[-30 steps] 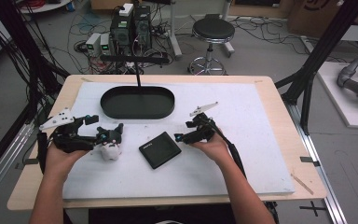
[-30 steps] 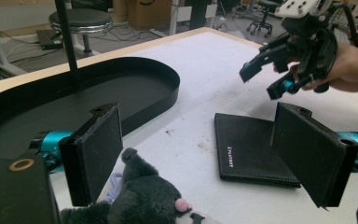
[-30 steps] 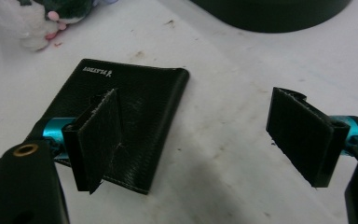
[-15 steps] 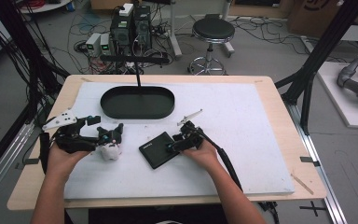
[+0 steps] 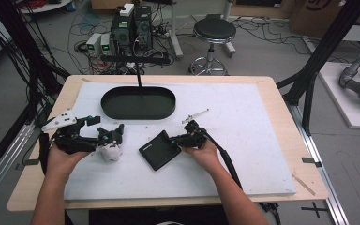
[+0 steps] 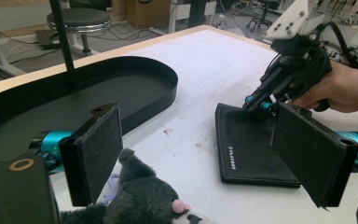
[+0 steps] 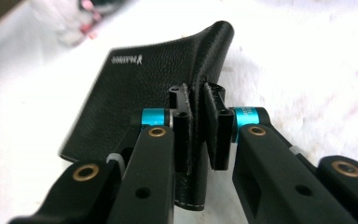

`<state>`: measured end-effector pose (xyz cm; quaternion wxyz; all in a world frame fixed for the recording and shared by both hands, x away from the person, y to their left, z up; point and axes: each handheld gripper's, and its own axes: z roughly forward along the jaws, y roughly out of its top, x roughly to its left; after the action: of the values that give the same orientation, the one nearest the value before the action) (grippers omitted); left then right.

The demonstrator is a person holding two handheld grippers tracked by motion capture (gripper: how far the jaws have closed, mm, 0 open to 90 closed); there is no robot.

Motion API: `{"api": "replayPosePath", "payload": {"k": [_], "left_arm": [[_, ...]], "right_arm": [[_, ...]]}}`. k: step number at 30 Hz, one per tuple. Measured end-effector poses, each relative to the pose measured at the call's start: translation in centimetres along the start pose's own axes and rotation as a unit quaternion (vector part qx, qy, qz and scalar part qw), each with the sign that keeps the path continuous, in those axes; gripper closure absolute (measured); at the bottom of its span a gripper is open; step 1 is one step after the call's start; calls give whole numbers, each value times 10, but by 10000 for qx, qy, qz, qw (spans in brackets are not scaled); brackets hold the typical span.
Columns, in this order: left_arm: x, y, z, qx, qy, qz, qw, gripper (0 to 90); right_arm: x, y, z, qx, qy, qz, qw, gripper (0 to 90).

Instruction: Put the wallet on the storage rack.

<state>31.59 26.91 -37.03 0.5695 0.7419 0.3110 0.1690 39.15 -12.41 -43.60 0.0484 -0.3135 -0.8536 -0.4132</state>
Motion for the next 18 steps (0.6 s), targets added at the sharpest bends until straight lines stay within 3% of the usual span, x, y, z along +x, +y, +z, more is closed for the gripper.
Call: {"api": "replayPosePath", "payload": {"k": [5,11,18], "left_arm": [[0,0,-1,-12,8,3,10000,167],[0,1,-1,-4,49,-5,10000,167],[-1,2,0,21,36,16,10000,167]], "right_arm": [[2,7,-9,-226,-28,-26,9997,851],[0,28,-27,-679,-34,11,9977,855],[-4,54,-28,-1001,7,169,9948,856]]}}
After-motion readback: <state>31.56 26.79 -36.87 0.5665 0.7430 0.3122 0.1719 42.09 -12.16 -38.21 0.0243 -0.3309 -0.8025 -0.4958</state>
